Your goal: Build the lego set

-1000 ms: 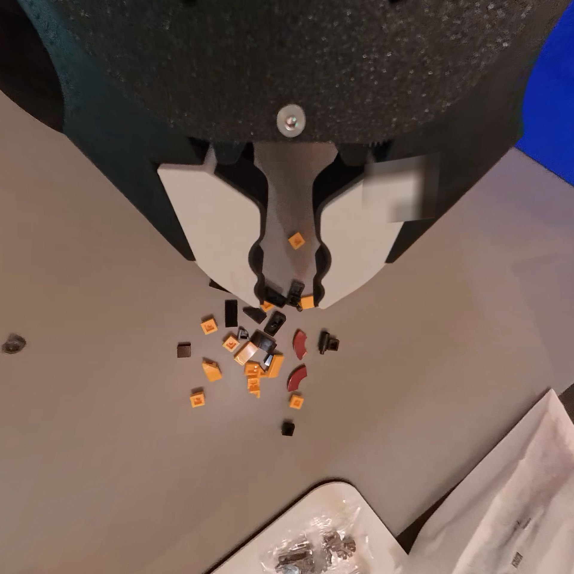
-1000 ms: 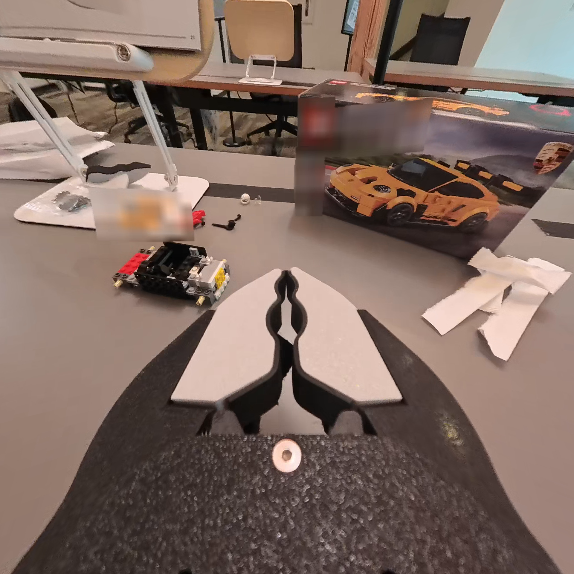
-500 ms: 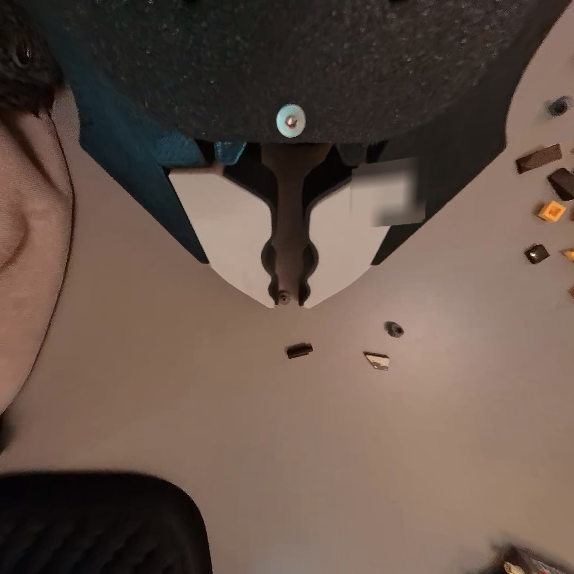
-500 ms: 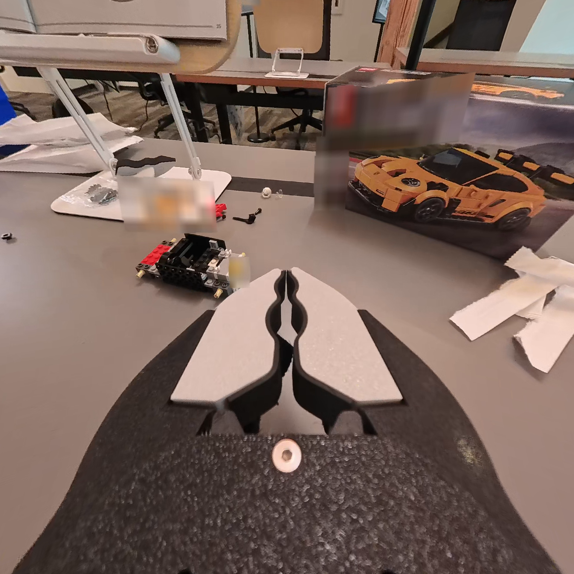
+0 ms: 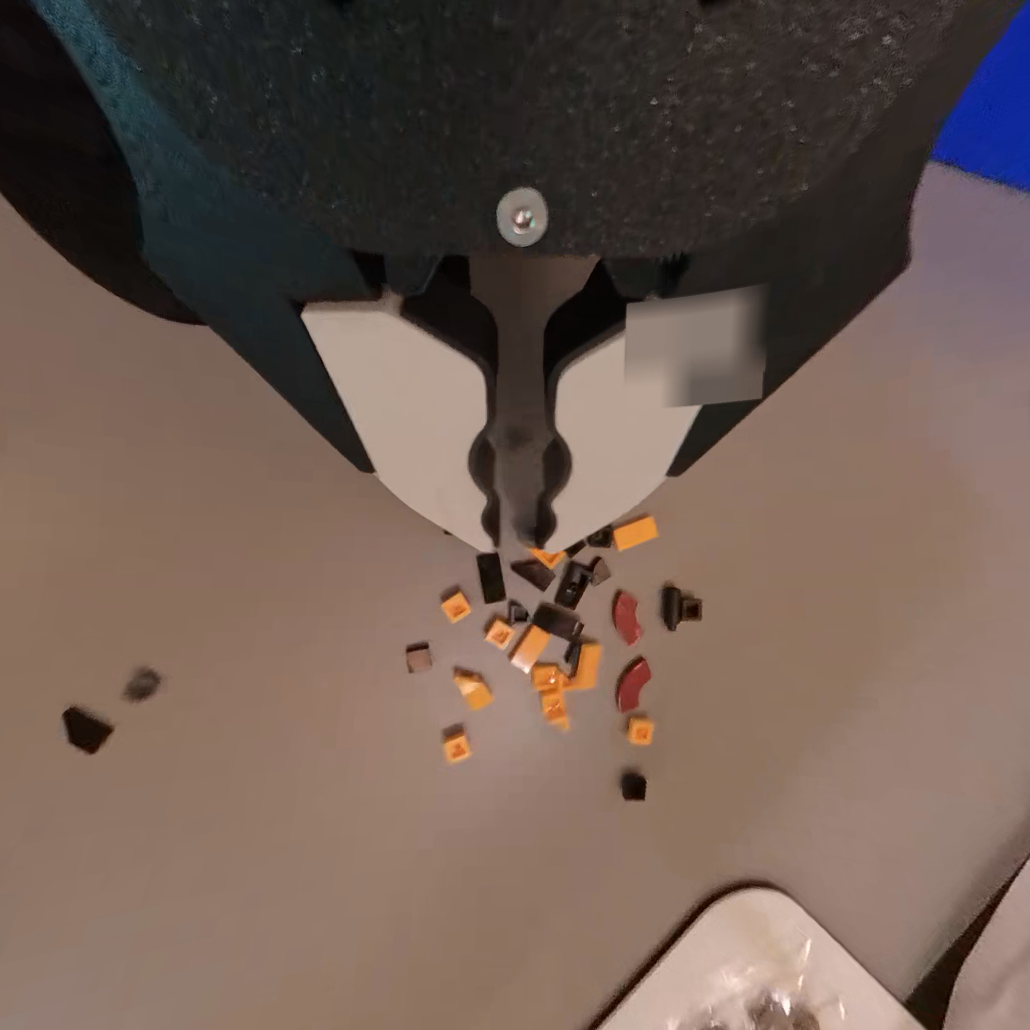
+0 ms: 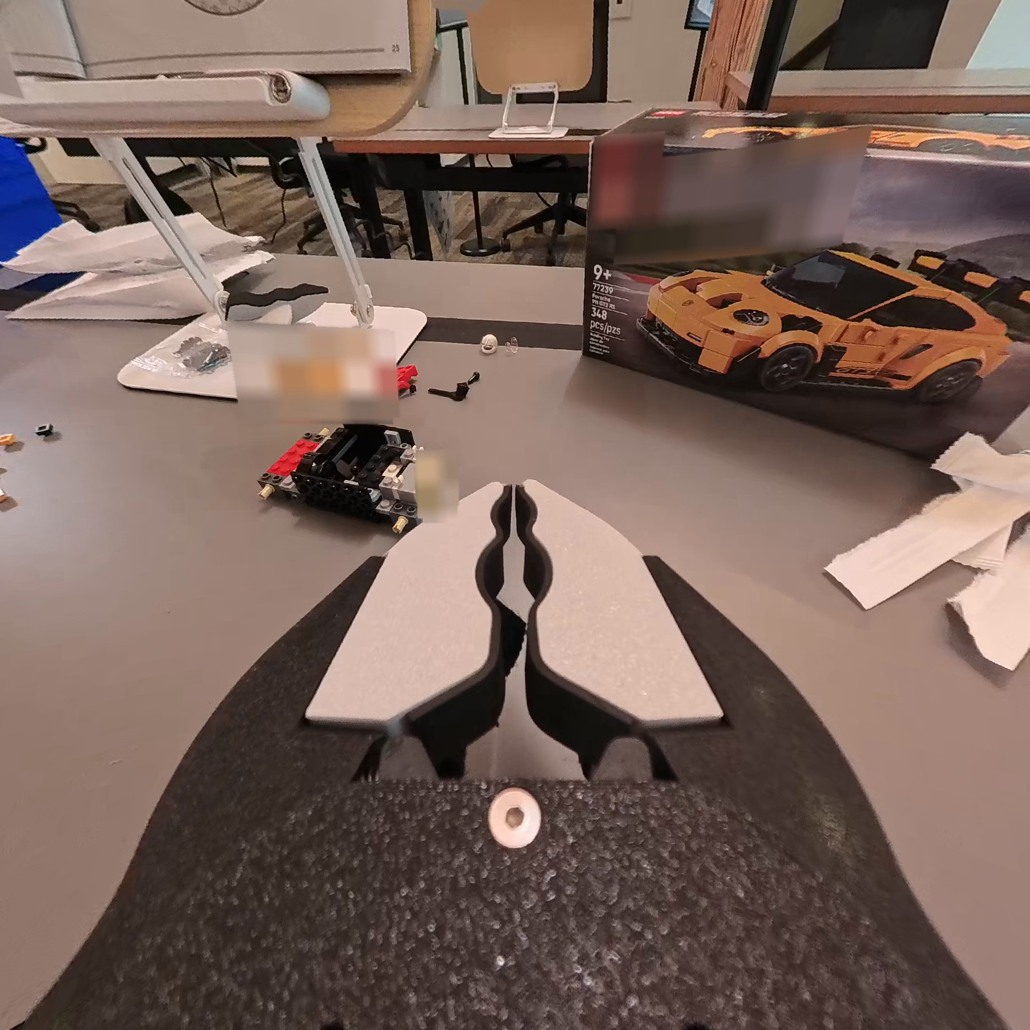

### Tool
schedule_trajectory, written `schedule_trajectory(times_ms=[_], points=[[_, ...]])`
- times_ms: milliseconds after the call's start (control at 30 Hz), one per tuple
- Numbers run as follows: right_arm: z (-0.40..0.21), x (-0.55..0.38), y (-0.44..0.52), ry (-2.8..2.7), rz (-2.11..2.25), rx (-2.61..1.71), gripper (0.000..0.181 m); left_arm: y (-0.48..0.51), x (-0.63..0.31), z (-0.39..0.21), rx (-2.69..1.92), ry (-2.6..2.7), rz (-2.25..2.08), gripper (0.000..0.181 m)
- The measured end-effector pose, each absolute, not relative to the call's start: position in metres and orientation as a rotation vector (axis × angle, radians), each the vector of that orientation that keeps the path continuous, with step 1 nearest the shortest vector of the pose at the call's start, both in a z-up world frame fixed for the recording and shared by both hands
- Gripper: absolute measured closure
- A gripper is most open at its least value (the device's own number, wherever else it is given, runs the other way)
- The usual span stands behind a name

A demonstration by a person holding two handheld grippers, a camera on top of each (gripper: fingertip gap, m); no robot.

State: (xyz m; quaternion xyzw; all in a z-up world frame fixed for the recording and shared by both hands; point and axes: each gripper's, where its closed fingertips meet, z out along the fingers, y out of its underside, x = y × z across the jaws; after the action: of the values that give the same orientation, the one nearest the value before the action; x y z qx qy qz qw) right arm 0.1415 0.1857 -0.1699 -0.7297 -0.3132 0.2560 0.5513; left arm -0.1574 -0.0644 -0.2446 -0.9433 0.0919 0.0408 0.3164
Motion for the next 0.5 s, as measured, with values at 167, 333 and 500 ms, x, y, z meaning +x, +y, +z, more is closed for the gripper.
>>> schedule_trajectory(times_ms=[167,333,500], points=[[-0.172,0.14,0.185,-0.751,0.614,-1.73,0.18,-0.054,-0.139,-0.232,-2.406,0.317,0.096,0.153],[-0.172,0.138,0.183,-0.761,0.627,-1.728,0.18,-0.046,-0.059,-0.224,-2.303,0.536,-0.217,0.154],[-0.171,0.138,0.181,-0.77,0.638,-1.723,0.18,-0.041,-0.034,-0.245,-2.335,0.648,-0.268,0.156]])
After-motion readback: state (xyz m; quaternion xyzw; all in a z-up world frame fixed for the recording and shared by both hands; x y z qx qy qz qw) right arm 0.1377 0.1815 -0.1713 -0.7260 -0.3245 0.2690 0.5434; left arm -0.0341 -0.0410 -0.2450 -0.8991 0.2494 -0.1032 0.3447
